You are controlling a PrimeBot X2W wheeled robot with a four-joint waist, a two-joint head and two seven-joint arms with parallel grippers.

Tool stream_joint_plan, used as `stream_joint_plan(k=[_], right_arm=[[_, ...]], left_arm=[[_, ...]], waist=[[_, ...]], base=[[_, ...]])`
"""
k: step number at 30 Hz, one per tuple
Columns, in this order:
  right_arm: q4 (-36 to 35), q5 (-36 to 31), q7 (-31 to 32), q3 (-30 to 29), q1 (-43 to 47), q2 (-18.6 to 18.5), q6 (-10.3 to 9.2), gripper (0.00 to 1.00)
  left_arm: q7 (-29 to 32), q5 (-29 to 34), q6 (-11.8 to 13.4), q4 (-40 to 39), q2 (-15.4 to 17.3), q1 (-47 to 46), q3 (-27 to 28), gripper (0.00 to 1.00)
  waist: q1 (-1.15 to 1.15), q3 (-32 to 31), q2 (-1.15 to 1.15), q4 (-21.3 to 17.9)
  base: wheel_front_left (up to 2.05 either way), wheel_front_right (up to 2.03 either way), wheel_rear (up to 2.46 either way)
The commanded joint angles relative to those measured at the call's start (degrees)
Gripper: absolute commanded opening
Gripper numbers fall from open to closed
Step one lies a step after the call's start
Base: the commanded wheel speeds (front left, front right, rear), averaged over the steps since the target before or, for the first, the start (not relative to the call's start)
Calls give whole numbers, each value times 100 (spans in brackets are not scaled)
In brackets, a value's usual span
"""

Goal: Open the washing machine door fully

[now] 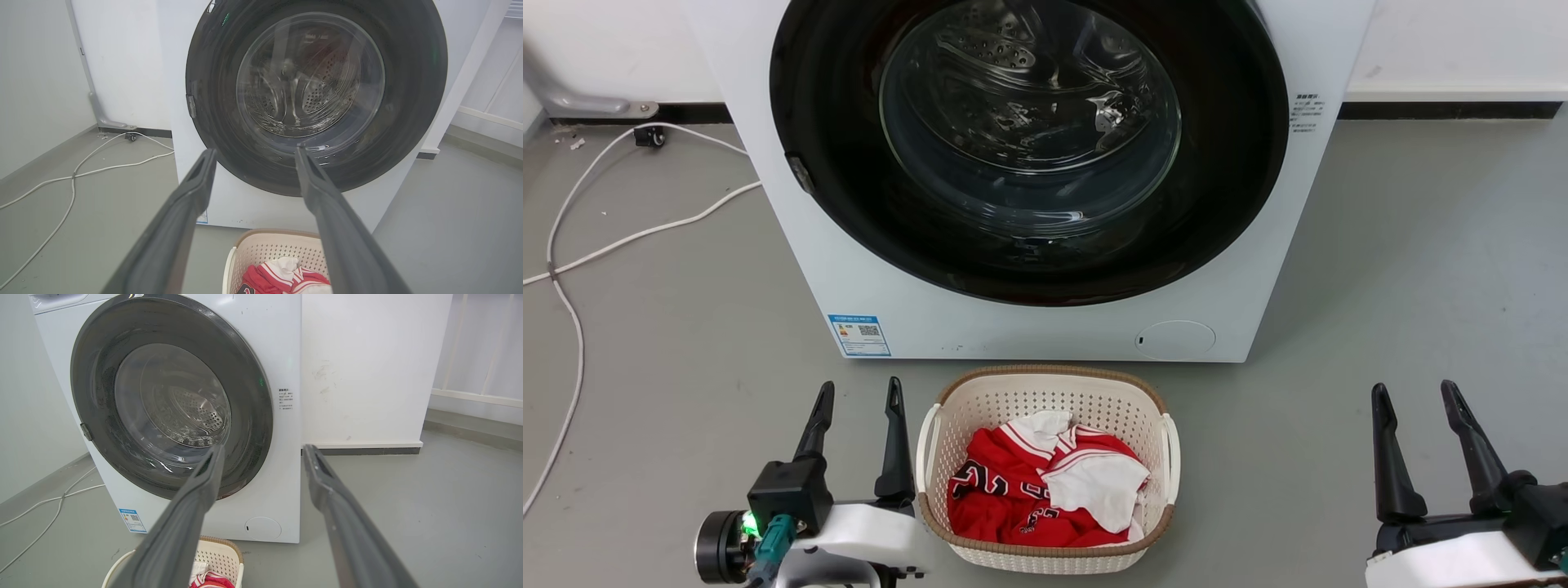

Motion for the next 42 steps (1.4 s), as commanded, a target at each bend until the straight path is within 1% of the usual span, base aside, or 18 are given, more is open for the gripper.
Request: stream_joint_plan(k=[1,6,9,17,25,37,38,39,41,42], right_arm=[[-40,-143,-51,-2,70,-21,-2,100],[-14,-260,-112,-10,87,-20,-2,100],[23,-171,-142,-70,98,-20,-2,100],[84,-211,-222,-88,137,-17,-2,100],[186,164,-218,-25,148,-17,-2,100],[237,176,-218,27,131,-16,-2,100],[236,175,-217,25,127,-16,-2,37],[230,178,-217,28,121,-16,-2,0],[191,270,-217,72,99,-16,-2,0],[154,416,-217,92,82,-16,-2,0]], left_arm=[[-61,159,33,-10,11,33,-18,100],[-125,397,83,6,11,64,-43,100],[-155,442,116,22,11,81,-44,100],[-237,740,174,22,11,105,-95,100],[-230,710,169,54,11,124,-87,100],[-230,725,188,91,10,109,-91,100],[-230,728,188,91,11,108,-94,100],[-230,727,188,91,10,107,-90,100],[-230,733,189,93,10,109,-86,100],[-230,733,189,94,10,111,-86,100]], waist=[[0,-5,0,1],[0,0,0,5],[0,-1,0,11],[0,-14,0,20],[0,-24,0,12],[0,-8,0,15],[0,-8,0,15],[0,-8,0,16],[0,-10,0,15],[0,-12,0,15]], base=[[0,0,0],[0,0,0],[0,0,0],[0,0,0],[0,0,0],[0,0,0],[0,0,0],[0,0,0],[0,0,0],[0,0,0]])
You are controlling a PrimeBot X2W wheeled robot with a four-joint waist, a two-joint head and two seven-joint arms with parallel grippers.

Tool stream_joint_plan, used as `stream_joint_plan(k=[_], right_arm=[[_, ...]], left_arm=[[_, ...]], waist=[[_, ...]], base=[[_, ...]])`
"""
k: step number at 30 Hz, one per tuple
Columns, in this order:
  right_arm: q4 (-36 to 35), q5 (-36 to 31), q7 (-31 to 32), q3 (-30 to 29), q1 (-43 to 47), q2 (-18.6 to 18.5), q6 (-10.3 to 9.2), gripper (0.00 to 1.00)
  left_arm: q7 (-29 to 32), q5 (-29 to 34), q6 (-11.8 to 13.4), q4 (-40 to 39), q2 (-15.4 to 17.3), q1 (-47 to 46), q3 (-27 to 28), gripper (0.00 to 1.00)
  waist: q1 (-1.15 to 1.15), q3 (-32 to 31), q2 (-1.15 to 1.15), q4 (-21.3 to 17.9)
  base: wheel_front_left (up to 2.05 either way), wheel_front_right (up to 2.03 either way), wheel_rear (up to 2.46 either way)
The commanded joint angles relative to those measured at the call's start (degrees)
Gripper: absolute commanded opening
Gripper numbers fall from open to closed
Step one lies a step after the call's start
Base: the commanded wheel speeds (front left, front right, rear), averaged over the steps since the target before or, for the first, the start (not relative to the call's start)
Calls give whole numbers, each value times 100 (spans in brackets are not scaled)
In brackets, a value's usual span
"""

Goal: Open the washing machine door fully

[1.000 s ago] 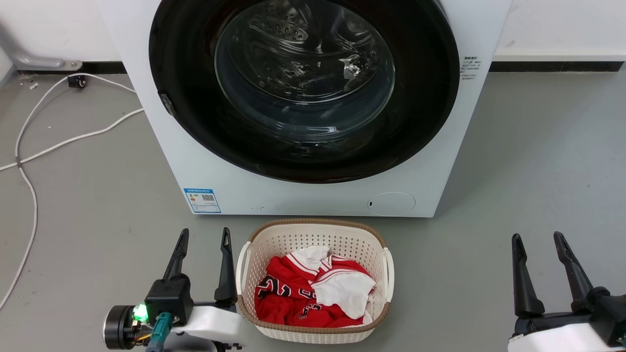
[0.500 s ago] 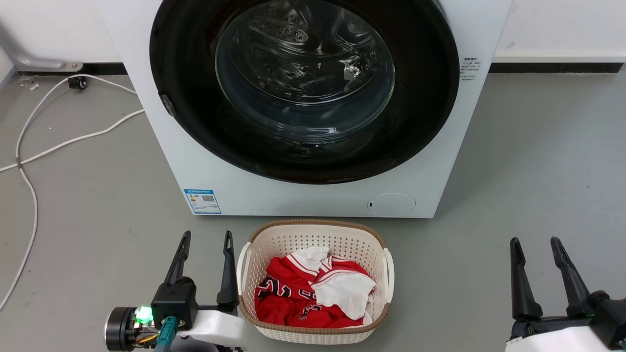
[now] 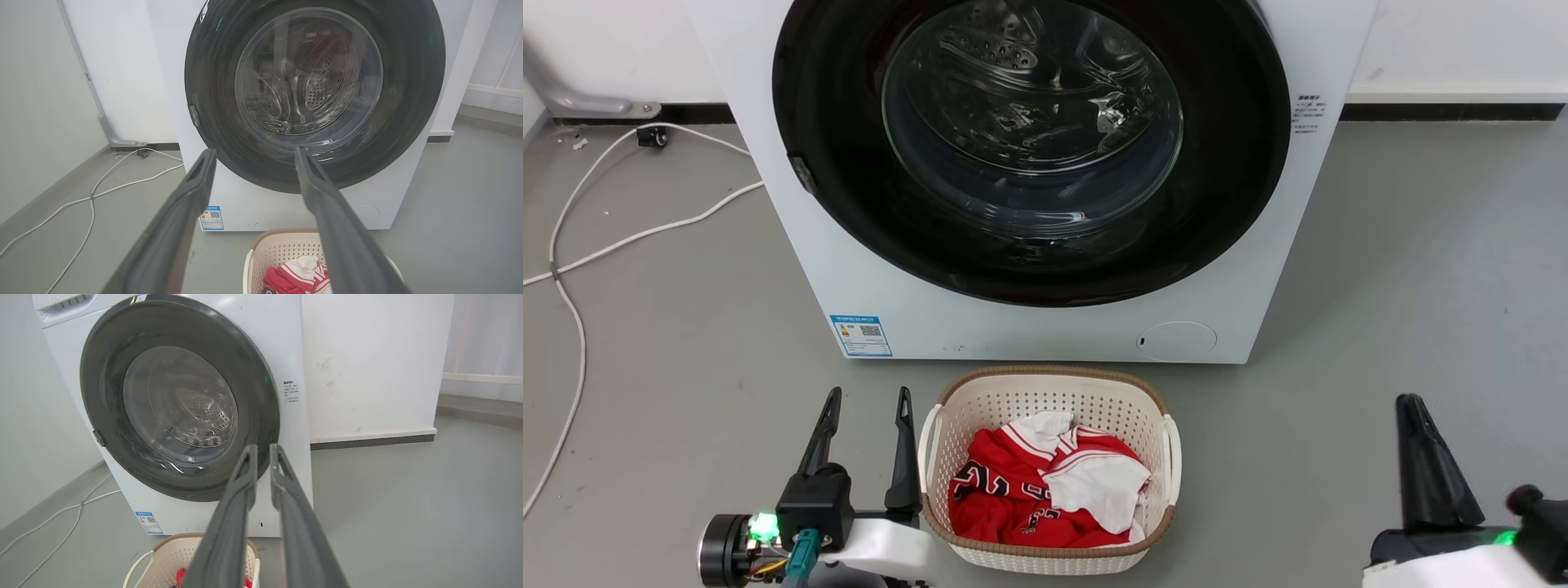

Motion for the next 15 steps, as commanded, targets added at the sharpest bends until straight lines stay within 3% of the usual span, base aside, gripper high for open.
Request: stream_joint_plan(k=[1,5,11,15], right_arm=[[-50,414,-16,12,-23,-12,-3,0],[-140,1962,-15,179,-33,-7,-2,0],[-50,5022,-15,596,51,-4,-2,0],[-111,6309,-14,735,3,-11,-2,0]], left_arm=[[-16,31,30,7,7,41,3,100],[-16,30,22,4,7,50,12,100],[-16,3,0,11,7,38,16,100],[-16,-29,15,12,5,43,17,100]], waist=[[0,-5,0,-1],[0,-14,0,-6],[0,-15,0,-1],[0,-12,0,-2]], base=[[0,0,0],[0,0,0],[0,0,0],[0,0,0]])
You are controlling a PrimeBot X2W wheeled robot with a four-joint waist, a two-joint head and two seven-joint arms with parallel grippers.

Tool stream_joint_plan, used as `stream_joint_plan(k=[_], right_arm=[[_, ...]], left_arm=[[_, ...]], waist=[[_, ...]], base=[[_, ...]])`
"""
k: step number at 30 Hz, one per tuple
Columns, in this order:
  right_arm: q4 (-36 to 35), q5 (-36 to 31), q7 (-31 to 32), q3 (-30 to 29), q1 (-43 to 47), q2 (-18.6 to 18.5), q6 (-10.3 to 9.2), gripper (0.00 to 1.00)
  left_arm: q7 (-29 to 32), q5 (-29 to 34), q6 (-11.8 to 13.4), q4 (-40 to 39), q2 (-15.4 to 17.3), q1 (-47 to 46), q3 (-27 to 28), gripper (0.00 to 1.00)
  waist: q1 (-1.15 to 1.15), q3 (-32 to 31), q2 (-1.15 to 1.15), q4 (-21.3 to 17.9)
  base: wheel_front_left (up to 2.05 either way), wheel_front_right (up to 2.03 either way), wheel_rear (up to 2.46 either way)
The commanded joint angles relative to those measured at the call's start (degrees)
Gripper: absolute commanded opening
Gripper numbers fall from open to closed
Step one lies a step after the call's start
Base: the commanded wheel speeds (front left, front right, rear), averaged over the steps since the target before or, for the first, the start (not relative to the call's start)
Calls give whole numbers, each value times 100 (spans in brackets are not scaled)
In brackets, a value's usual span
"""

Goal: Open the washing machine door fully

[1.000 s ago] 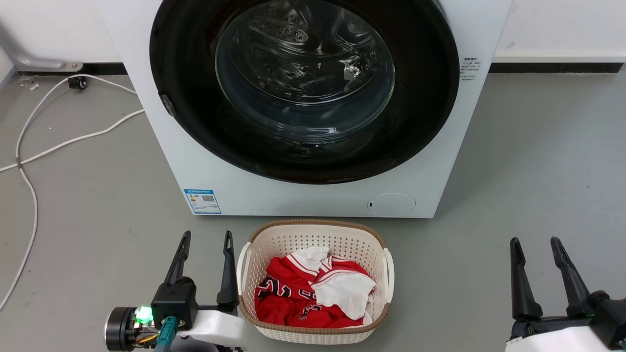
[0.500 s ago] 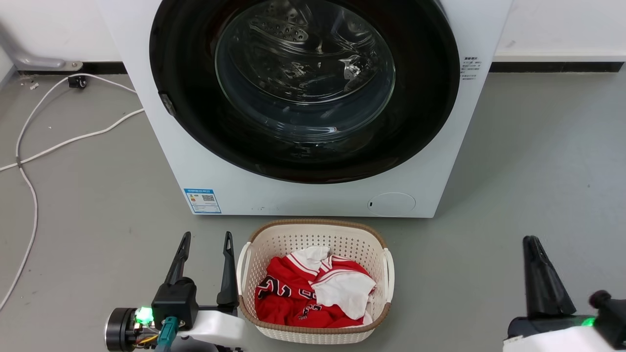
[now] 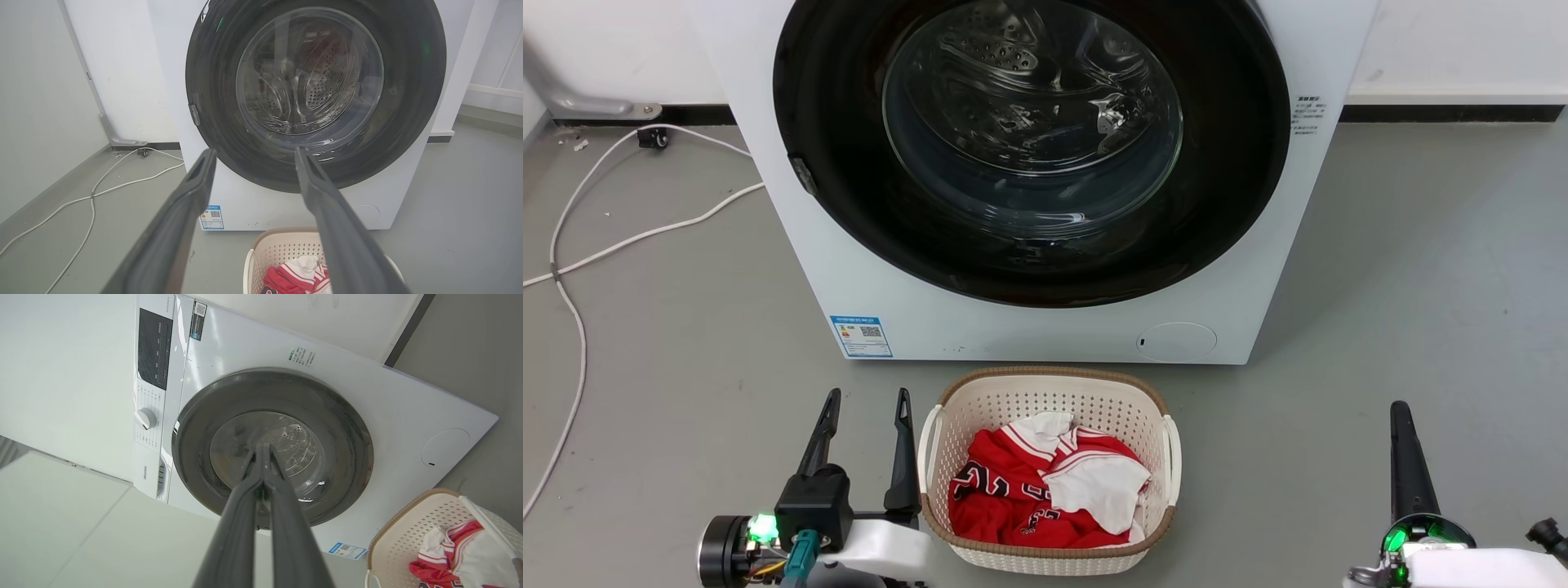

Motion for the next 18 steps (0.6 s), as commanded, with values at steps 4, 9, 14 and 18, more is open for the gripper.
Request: stream_joint_plan(k=[4,9,14,18], right_arm=[[-200,1203,81,202,0,-8,-2,0],[-460,2136,647,64,113,-101,-2,0],[-550,2610,1167,-294,214,-93,-2,0],[-508,2624,1351,-557,245,-56,-1,0]], left_arm=[[-16,-23,30,3,4,42,2,100],[-16,-25,37,-11,5,48,12,100],[-16,-32,39,-20,4,49,11,100],[-16,-21,43,-19,4,52,9,100]], waist=[[0,5,0,-5],[0,10,0,-12],[0,22,0,-9],[0,31,0,-6]], base=[[0,0,0],[0,0,0],[0,0,0],[0,0,0]])
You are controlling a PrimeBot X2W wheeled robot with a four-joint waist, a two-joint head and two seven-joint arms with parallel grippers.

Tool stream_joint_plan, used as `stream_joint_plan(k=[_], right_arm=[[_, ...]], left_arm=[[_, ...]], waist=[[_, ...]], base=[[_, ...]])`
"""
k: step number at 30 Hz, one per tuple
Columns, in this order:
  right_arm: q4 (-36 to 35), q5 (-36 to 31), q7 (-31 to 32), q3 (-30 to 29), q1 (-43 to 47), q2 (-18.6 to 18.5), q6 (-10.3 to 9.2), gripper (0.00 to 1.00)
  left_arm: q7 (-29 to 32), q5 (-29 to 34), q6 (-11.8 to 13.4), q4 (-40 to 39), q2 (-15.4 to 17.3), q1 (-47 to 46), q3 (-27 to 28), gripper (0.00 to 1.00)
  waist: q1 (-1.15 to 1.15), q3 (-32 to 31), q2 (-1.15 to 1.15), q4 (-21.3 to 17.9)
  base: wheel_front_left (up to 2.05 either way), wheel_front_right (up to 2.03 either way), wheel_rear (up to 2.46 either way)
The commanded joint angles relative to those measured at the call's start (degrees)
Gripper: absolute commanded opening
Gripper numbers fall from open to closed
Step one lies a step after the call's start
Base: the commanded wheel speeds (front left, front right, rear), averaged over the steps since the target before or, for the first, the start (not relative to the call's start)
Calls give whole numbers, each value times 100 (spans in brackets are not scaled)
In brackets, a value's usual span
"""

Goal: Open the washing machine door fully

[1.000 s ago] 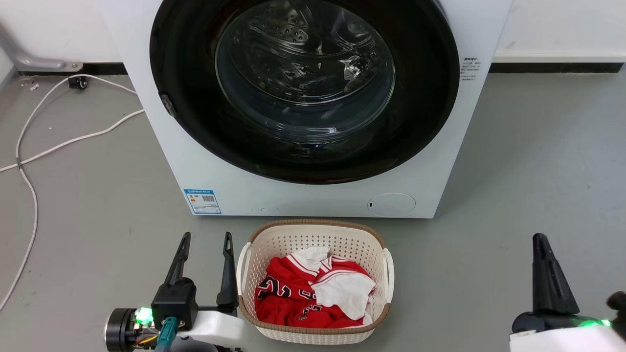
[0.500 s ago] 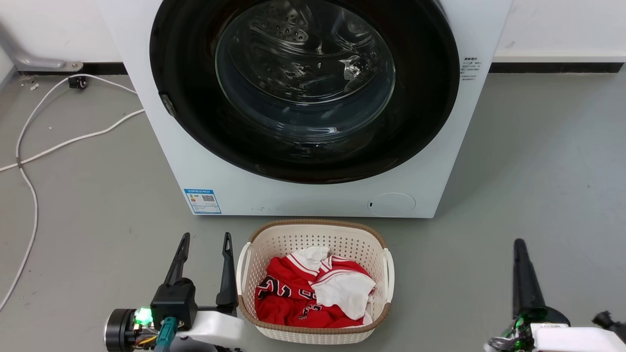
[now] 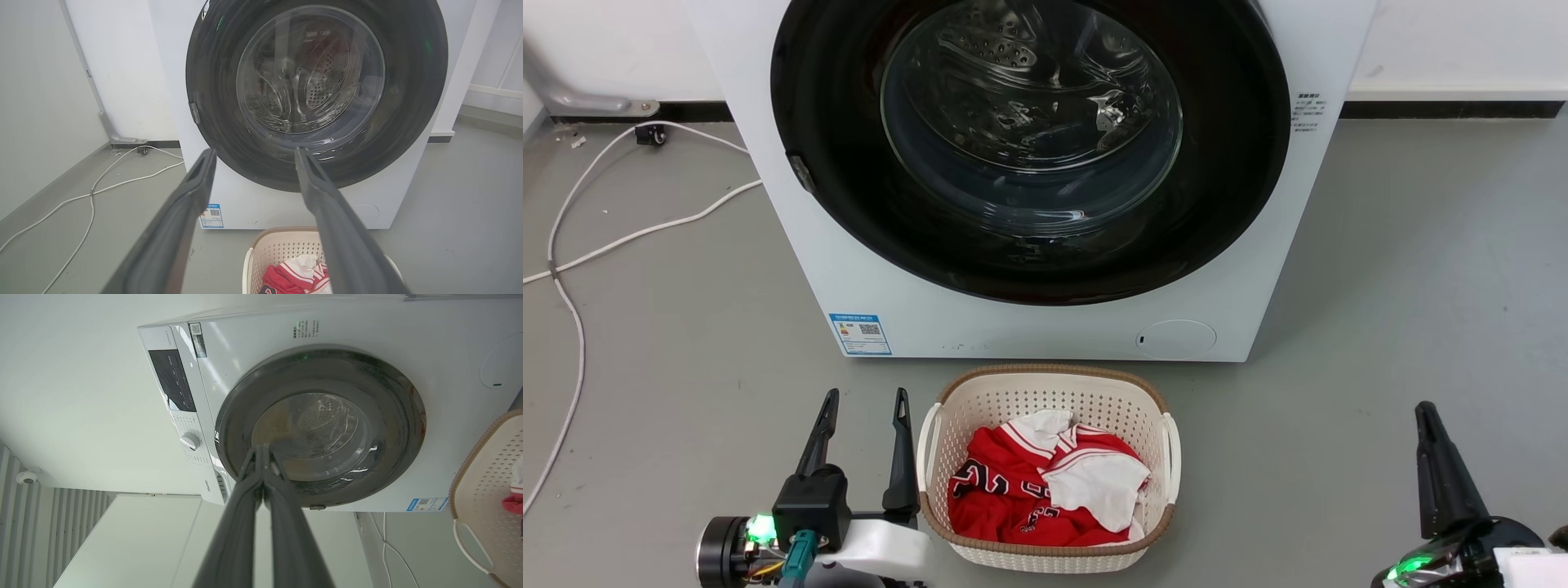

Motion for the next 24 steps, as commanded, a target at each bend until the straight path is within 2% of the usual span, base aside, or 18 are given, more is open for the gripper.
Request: stream_joint_plan(k=[1,16,24], right_arm=[[3,18,64,-97,35,25,-1,0],[102,-246,269,-96,79,70,-1,0],[288,-211,346,-477,-377,31,-1,0]], left_arm=[[-16,20,27,-6,5,47,5,100],[-16,45,24,-18,5,58,-14,100],[-16,54,28,-68,5,-114,-15,100]], waist=[[0,4,0,2],[0,17,0,15],[0,248,0,17]], base=[[0,0,0],[0,0,0],[0,0,0]])
